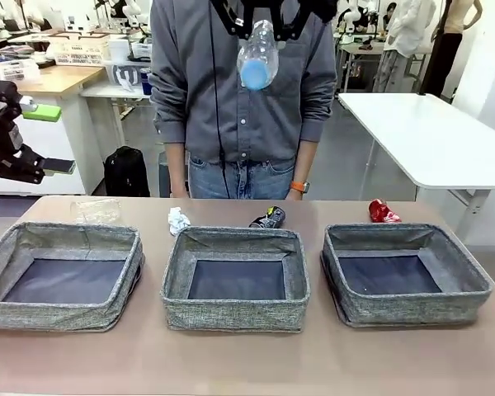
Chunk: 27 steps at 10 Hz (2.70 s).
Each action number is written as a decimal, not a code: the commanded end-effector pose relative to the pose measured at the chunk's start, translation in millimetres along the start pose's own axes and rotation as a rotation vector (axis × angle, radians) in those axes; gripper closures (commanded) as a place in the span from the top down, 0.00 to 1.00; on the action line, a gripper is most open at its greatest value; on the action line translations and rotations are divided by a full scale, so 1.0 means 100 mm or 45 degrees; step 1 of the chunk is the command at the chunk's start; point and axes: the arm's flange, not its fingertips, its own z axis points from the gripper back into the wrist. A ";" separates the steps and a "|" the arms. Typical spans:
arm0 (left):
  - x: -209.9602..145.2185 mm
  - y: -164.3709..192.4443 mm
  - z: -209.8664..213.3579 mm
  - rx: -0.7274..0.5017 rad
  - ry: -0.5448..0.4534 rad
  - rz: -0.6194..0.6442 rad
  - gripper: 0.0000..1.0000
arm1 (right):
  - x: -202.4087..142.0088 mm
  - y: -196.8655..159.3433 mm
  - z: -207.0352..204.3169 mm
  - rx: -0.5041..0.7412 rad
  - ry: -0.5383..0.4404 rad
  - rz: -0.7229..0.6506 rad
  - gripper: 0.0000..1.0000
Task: Sort the waste into the appropriate baskets.
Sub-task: Pick up the waste item pointed out by the person, then place the picked waste into the Fabric basket indicated by the person.
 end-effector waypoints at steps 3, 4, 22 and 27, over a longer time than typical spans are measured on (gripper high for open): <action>0.02 -0.01 -0.01 -0.027 -0.004 -0.029 1.00 | 0.00 0.00 0.00 -0.011 -0.016 0.001 0.25; 0.02 -0.01 -0.01 -0.027 -0.004 -0.029 1.00 | 0.00 0.00 0.00 -0.011 -0.016 0.001 0.25; 0.02 -0.01 -0.01 -0.027 -0.004 -0.029 1.00 | 0.00 0.00 0.00 -0.011 -0.016 0.001 0.25; -0.07 0.05 0.18 0.238 -0.012 -0.064 1.00 | -0.01 0.22 -0.27 0.046 0.019 0.164 0.25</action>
